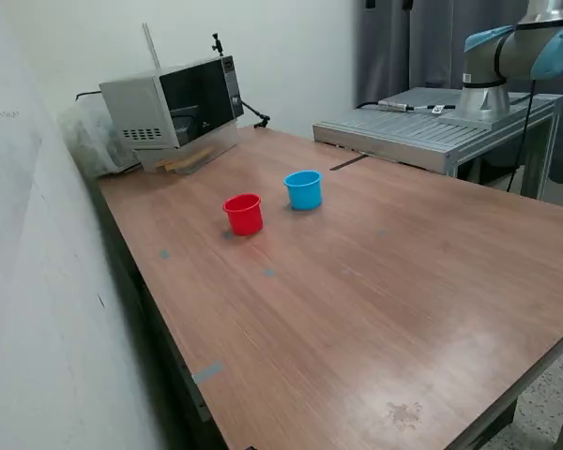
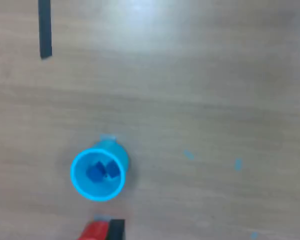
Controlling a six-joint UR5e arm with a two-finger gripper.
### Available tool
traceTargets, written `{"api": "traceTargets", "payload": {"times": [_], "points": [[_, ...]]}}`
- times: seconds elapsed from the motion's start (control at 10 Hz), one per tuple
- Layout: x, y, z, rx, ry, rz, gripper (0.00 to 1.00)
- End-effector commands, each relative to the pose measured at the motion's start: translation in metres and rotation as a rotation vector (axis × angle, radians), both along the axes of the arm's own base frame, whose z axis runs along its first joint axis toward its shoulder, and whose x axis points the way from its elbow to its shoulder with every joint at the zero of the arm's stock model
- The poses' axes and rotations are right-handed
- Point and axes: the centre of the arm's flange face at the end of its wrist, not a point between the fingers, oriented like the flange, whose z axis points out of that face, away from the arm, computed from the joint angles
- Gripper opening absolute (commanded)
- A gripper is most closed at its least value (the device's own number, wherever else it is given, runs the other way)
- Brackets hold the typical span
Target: Place red objects in the red bin, and blue objects in the blue bin.
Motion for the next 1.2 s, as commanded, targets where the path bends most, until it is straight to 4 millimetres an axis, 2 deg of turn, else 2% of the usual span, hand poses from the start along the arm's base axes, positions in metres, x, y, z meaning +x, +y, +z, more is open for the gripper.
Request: {"api": "traceTargets", "payload": {"times": [0.0,0.2,1.1], "points": [[0.053,-0.030,0.007,0.007,-0.039,0.035,1.00],[0.066,-0.039,0.004,0.010,-0.055,0.058,1.00],[0.061,-0.032,0.004,0.012,-0.057,0.046,1.00]]}}
